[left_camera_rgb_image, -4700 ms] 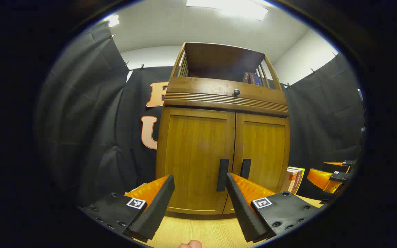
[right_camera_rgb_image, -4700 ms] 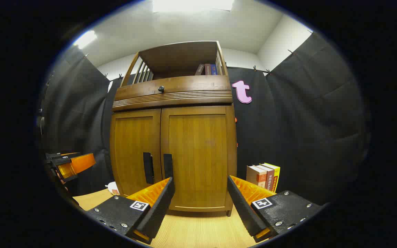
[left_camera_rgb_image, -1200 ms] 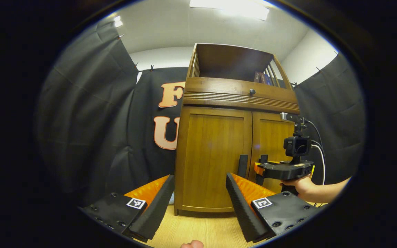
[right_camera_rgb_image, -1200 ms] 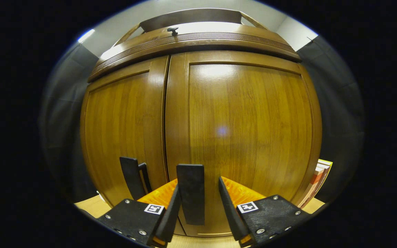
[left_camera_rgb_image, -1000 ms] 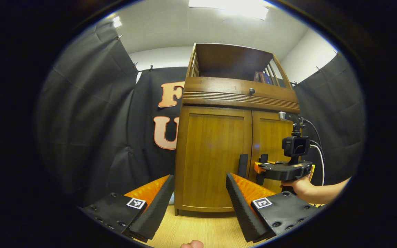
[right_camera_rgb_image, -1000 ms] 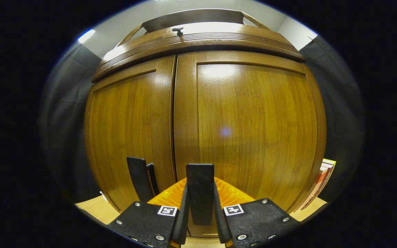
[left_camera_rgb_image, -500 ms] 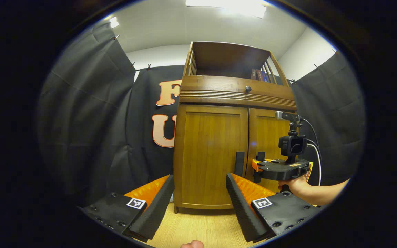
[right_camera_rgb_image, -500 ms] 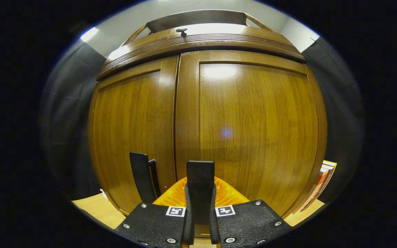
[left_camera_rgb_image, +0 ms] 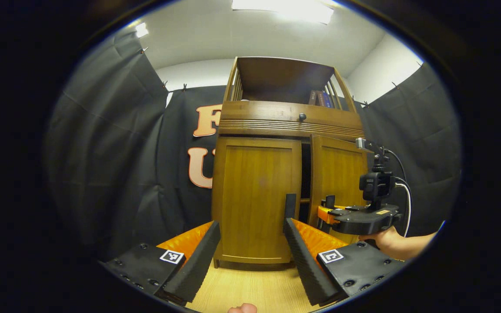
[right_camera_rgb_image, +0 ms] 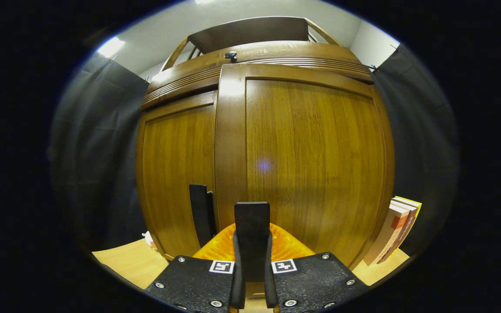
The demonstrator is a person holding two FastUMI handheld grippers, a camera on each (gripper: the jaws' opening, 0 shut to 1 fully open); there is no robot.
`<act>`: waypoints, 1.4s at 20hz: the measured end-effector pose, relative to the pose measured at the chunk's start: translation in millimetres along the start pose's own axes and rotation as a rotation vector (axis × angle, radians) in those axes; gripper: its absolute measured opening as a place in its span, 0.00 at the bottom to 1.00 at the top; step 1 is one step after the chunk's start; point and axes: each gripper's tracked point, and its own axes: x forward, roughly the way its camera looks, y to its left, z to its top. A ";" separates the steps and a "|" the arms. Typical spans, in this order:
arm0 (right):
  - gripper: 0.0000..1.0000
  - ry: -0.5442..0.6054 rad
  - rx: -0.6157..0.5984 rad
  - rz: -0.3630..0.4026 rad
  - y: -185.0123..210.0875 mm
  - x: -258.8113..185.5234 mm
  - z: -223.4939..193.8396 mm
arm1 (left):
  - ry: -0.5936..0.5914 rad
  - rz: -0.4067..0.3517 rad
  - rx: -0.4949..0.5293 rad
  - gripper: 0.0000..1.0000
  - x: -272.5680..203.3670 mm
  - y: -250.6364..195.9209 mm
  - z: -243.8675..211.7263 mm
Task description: Open the right door of the double-door shoe cabinet with the right hand, and open the left door with the left hand.
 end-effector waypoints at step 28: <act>0.12 0.018 0.011 -0.128 -164.3 -184.2 16.3 | 0.008 0.008 0.010 0.96 4.9 -75.6 -7.8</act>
